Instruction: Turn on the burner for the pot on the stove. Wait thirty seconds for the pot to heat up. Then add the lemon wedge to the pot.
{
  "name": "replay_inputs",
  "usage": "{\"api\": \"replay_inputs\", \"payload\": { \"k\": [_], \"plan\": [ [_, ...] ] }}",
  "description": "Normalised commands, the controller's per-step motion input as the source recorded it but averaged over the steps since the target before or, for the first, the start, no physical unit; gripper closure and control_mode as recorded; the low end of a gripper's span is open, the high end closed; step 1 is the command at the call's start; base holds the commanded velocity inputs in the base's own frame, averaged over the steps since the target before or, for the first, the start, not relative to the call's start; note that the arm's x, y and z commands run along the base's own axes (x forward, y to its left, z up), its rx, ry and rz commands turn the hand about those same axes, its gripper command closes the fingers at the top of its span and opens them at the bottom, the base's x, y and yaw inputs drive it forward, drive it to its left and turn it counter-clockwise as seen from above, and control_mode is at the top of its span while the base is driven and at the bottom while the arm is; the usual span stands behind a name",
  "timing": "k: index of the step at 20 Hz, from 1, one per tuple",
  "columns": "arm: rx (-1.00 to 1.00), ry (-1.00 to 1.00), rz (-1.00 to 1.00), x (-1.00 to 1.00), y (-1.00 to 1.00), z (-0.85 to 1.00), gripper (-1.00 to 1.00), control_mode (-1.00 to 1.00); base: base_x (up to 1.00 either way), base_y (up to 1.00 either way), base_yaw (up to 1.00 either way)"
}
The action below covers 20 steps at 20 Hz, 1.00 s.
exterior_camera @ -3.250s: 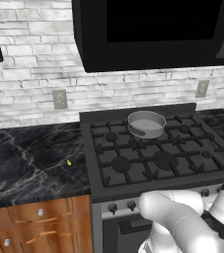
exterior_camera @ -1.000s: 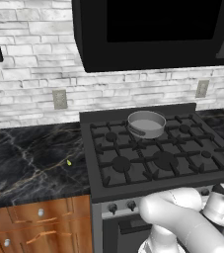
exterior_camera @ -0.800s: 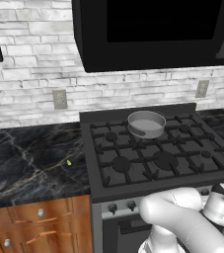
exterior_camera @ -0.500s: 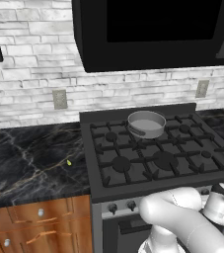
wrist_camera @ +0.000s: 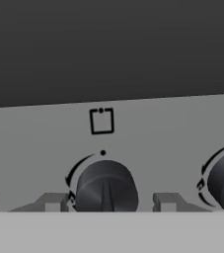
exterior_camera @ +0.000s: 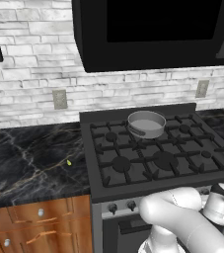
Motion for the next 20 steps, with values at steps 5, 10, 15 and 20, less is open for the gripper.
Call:
{"api": "replay_inputs", "payload": {
  "k": [5, 10, 15, 20],
  "plan": [
    [0.00, 0.00, 0.00, 0.00, 0.00, 0.00, 1.00, -1.00, 0.00, 0.00, 0.00],
    [0.00, 0.01, 0.00, 0.00, 0.00, 0.00, 1.00, -1.00, 0.00, 0.00, 0.00],
    [-0.01, -0.01, 0.00, 0.00, 0.00, -0.06, 1.00, -1.00, 0.00, 0.00, 0.00],
    [-0.12, -0.08, 0.00, -0.02, 0.00, -0.03, 1.00, -1.00, 0.00, 0.00, 0.00]
  ]
}}
